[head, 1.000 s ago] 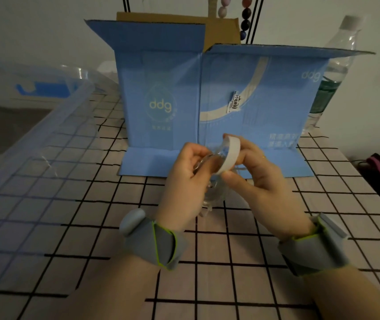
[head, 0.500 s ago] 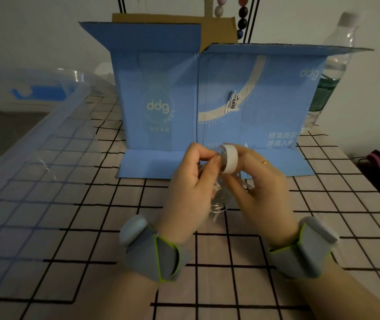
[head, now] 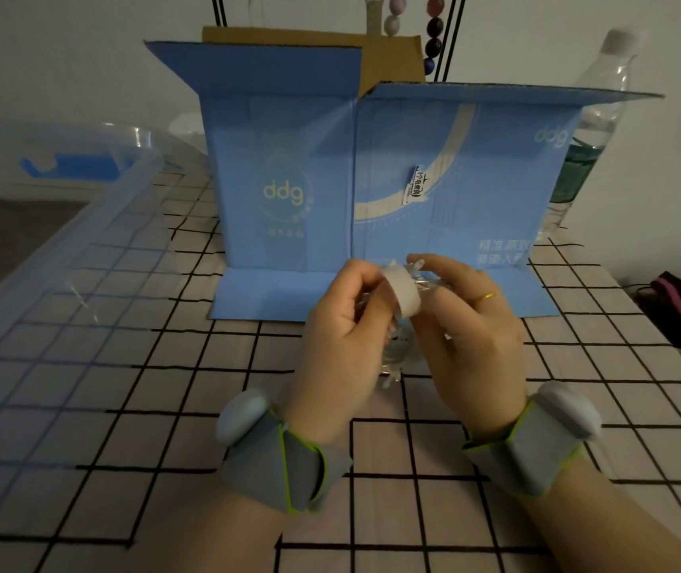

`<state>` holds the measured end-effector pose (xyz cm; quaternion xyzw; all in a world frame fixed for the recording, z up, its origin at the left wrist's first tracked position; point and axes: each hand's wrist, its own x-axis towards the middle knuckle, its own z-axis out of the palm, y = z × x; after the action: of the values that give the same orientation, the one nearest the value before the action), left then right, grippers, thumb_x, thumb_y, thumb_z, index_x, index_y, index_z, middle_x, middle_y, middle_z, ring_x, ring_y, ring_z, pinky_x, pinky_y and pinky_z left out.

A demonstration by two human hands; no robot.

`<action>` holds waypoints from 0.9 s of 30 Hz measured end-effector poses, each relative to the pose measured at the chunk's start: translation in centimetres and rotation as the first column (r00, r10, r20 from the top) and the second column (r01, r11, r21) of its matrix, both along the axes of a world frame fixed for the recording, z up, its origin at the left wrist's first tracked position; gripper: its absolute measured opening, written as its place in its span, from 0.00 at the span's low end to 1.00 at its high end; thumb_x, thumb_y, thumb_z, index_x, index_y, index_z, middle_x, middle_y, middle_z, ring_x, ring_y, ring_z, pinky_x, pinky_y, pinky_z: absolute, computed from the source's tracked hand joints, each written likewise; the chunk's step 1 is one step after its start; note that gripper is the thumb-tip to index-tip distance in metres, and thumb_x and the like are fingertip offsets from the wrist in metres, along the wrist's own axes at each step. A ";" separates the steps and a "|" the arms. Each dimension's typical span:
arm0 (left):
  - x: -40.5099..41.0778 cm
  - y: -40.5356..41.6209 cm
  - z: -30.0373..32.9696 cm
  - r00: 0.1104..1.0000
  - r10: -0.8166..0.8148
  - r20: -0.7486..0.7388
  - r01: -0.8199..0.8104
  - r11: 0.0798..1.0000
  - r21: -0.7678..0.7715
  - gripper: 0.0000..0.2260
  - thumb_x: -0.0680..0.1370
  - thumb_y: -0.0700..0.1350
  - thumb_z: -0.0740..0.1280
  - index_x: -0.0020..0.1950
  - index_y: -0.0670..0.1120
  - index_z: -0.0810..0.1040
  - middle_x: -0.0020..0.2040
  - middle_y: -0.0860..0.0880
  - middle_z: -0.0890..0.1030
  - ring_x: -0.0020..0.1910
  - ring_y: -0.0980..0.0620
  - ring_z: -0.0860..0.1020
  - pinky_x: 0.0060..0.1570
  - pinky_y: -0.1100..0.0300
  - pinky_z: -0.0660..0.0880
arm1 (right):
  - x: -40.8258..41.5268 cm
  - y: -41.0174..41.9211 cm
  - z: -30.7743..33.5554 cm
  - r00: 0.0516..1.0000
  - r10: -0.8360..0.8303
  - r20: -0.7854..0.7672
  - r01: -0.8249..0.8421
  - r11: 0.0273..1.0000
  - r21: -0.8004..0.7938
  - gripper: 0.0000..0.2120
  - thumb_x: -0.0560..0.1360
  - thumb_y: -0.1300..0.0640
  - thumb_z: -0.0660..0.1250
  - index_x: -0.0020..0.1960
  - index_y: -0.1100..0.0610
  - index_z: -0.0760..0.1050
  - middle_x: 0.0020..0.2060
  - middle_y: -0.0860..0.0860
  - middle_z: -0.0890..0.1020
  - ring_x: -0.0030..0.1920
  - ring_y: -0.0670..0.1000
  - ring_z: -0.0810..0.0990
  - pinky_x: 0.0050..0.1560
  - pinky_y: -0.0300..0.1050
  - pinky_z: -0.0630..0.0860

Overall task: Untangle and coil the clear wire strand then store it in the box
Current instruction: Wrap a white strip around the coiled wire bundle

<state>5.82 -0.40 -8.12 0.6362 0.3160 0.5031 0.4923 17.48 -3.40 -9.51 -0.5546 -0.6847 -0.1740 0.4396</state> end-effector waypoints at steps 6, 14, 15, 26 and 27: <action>0.2 0.0 -0.3 0.998 0.060 -0.015 -0.060 0.998 0.029 0.10 0.78 0.50 0.57 0.39 0.50 0.73 0.28 0.54 0.70 0.29 0.57 0.68 0.31 0.64 0.66 | 0.1 -0.1 0.0 1.000 -0.021 0.023 0.021 1.000 0.003 0.03 0.71 0.65 0.66 0.42 0.61 0.78 0.49 0.55 0.82 0.39 0.58 0.75 0.38 0.51 0.71; 0.0 0.4 -0.3 0.994 0.042 0.101 -0.030 0.993 -0.110 0.07 0.76 0.45 0.66 0.38 0.49 0.79 0.31 0.51 0.76 0.33 0.54 0.73 0.37 0.55 0.71 | 0.5 0.0 0.3 0.952 0.247 -0.181 -0.265 0.960 -0.086 0.05 0.74 0.60 0.62 0.50 0.56 0.72 0.60 0.53 0.70 0.54 0.50 0.74 0.53 0.45 0.73; 0.0 0.4 -0.2 0.995 0.028 0.093 -0.018 0.994 -0.105 0.06 0.76 0.43 0.66 0.40 0.49 0.79 0.32 0.51 0.78 0.34 0.55 0.75 0.38 0.57 0.73 | 0.7 0.0 0.4 0.944 0.269 -0.192 -0.292 0.951 -0.103 0.06 0.75 0.59 0.62 0.51 0.55 0.72 0.60 0.52 0.70 0.55 0.50 0.73 0.56 0.43 0.72; -0.3 0.3 0.3 0.999 -0.032 0.033 0.034 0.998 -0.060 0.06 0.75 0.38 0.66 0.42 0.48 0.79 0.31 0.55 0.80 0.32 0.57 0.76 0.35 0.63 0.74 | 1.1 0.0 0.8 0.875 0.336 -0.347 -0.416 0.890 -0.187 0.09 0.77 0.60 0.58 0.51 0.65 0.72 0.49 0.55 0.78 0.49 0.51 0.77 0.48 0.48 0.75; -0.3 0.2 0.4 0.998 -0.031 0.059 0.036 0.996 -0.080 0.06 0.75 0.37 0.66 0.43 0.49 0.78 0.34 0.54 0.82 0.35 0.55 0.78 0.38 0.61 0.75 | 0.9 0.0 0.7 0.876 0.328 -0.354 -0.404 0.900 -0.166 0.08 0.76 0.60 0.58 0.50 0.64 0.72 0.48 0.54 0.77 0.48 0.51 0.77 0.48 0.48 0.75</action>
<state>5.56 -0.16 -7.71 0.6061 0.3112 0.4995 0.5350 18.41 -3.42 -8.78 -0.4826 -0.7137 0.0862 0.5003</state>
